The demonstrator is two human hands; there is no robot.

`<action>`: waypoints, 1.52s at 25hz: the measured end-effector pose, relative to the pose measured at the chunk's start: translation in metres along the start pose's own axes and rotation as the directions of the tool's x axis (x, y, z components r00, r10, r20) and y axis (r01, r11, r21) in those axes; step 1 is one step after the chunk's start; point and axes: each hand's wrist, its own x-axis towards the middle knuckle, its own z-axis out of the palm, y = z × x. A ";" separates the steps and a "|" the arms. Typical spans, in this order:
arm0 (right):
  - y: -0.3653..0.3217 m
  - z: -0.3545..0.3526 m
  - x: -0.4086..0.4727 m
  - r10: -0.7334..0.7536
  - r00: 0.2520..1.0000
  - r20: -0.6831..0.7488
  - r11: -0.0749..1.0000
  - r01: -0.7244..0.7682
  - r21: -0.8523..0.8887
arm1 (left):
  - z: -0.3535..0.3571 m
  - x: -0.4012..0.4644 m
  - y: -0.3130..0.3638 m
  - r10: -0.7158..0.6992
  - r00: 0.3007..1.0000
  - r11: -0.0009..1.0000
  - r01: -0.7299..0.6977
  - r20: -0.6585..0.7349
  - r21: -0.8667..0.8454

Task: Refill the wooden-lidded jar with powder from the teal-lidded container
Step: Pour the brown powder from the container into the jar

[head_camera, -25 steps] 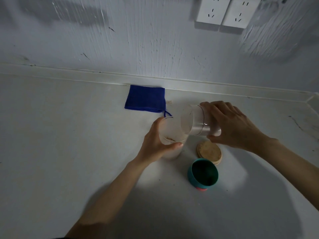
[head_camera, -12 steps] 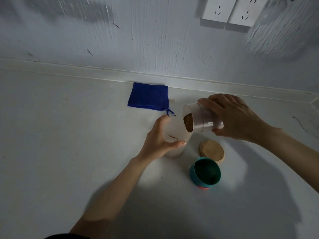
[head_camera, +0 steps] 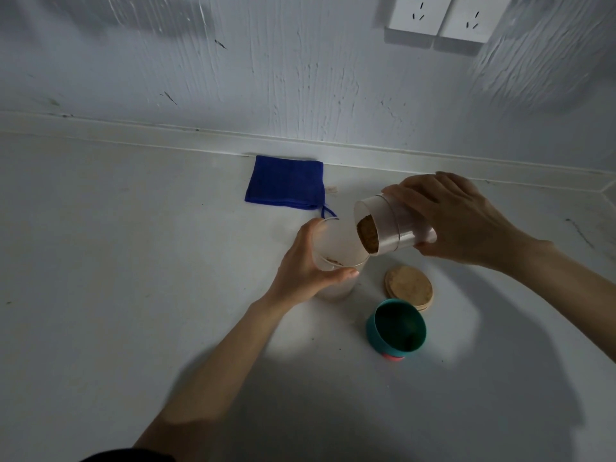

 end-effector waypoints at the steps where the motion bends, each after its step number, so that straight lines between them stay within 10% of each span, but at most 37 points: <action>1: 0.000 0.000 0.000 0.000 1.000 -0.006 1.000 0.000 -0.002 | 0.000 0.000 0.000 0.005 1.000 1.000 -0.005 -0.001 0.001; 38: 0.000 0.003 0.005 -0.066 0.995 -0.071 0.995 0.061 -0.073 | -0.002 -0.003 0.011 -0.017 1.000 1.000 0.017 0.001 0.015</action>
